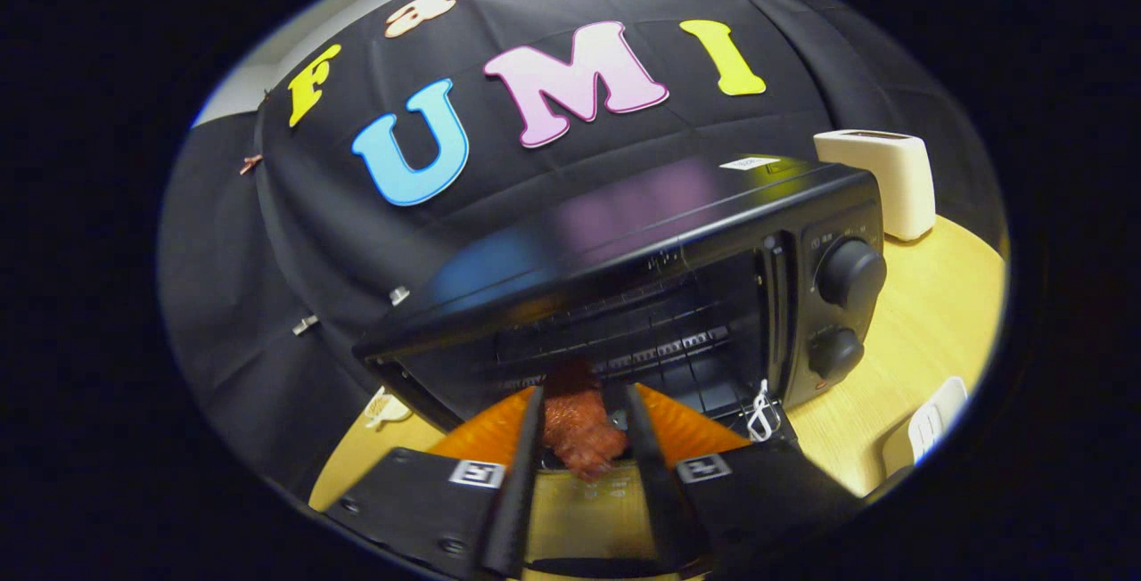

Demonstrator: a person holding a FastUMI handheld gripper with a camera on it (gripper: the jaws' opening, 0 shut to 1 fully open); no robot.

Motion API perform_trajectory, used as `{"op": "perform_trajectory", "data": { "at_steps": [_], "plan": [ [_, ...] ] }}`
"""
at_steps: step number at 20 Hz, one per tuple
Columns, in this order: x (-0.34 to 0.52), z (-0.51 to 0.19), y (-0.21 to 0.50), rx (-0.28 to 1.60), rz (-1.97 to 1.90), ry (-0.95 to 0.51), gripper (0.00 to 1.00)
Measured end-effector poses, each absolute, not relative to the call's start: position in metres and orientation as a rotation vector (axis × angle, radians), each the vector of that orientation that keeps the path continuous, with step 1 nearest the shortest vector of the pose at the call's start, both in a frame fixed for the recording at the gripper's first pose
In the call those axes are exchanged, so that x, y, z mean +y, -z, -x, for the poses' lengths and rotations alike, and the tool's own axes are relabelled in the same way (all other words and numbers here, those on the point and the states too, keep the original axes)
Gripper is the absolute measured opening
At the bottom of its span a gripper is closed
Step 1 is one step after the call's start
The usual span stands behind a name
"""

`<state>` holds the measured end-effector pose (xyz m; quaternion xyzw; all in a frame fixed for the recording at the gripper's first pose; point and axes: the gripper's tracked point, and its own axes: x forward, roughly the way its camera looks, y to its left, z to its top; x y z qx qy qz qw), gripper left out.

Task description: Open the toaster oven, put the food inside, and close the toaster oven door.

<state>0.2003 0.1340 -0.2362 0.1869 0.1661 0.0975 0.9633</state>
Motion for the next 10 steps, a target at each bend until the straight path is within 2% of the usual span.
{"op": "perform_trajectory", "data": {
  "at_steps": [1, 4, 10],
  "plan": [
    [0.133, -0.198, 0.235, 0.335, -0.361, -0.198, 0.72],
    [0.129, -0.181, 0.231, 0.348, -0.333, -0.192, 0.98],
    [0.118, -0.121, 0.225, 0.446, -0.188, -0.158, 0.98]
  ]
}}
